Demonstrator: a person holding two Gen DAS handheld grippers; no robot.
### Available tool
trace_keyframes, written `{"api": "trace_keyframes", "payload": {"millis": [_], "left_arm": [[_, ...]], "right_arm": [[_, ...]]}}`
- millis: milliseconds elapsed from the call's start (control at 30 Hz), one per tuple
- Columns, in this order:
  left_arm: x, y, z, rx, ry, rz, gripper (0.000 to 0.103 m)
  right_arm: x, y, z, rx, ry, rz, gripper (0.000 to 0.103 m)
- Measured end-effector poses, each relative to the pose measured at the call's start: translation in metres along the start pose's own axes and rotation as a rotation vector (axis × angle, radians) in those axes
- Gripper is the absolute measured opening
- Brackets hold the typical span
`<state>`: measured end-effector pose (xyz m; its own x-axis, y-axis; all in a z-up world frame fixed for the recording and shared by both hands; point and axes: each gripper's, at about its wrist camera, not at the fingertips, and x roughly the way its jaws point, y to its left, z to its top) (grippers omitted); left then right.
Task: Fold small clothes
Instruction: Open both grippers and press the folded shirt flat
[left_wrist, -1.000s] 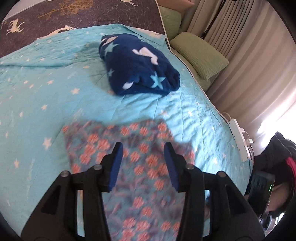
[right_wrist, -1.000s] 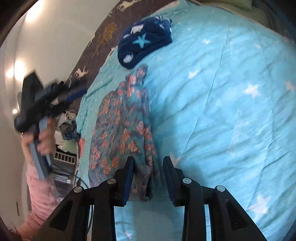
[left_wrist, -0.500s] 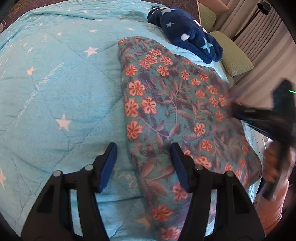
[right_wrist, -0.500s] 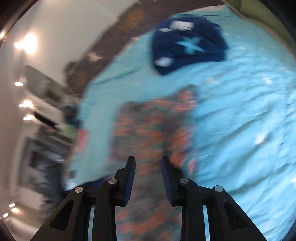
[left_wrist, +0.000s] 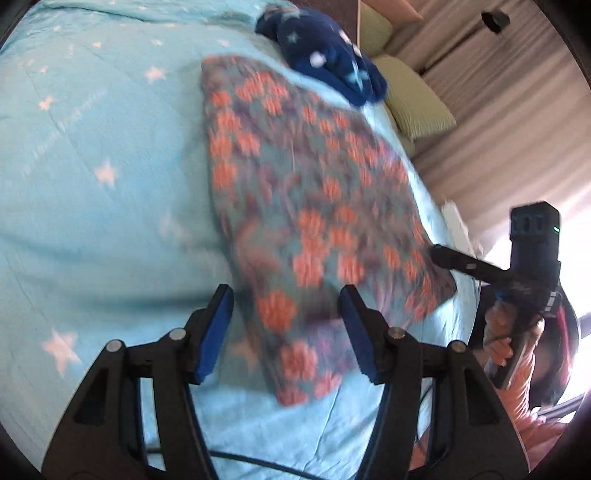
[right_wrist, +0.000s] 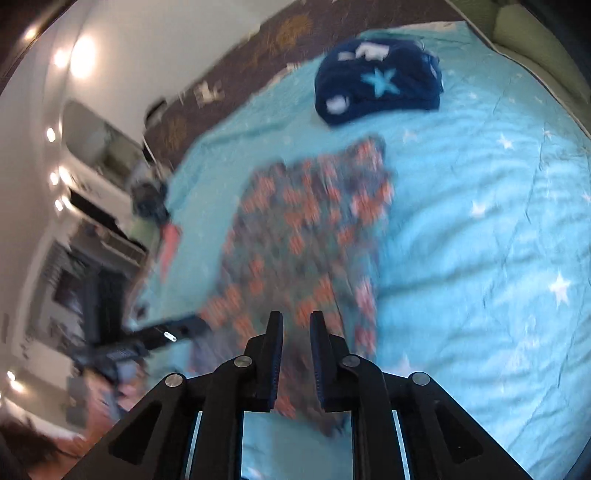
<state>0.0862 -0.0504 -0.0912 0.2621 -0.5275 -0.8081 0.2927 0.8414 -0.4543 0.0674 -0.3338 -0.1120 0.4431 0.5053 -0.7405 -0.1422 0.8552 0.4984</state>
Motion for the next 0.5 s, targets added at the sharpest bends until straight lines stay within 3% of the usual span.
{"api": "trace_keyframes", "payload": {"millis": [167, 300, 400, 467, 500], "left_arm": [[0.003, -0.009, -0.018, 0.062, -0.005, 0.055, 0.062], [-0.006, -0.021, -0.024, 0.078, -0.004, 0.067, 0.062], [-0.001, -0.022, -0.033, 0.087, 0.013, 0.060, 0.062], [0.001, -0.024, -0.035, 0.098, 0.001, 0.075, 0.062], [-0.003, -0.022, -0.038, 0.102, -0.001, 0.081, 0.062]], "right_arm": [[-0.012, -0.010, -0.011, 0.098, -0.041, -0.002, 0.014], [-0.035, 0.021, -0.019, -0.003, -0.086, -0.042, 0.017], [-0.037, 0.029, -0.033, -0.065, -0.061, -0.051, 0.019], [-0.014, 0.018, -0.042, -0.011, 0.011, -0.161, 0.020], [-0.006, 0.014, -0.043, 0.015, 0.026, -0.164, 0.017]]}}
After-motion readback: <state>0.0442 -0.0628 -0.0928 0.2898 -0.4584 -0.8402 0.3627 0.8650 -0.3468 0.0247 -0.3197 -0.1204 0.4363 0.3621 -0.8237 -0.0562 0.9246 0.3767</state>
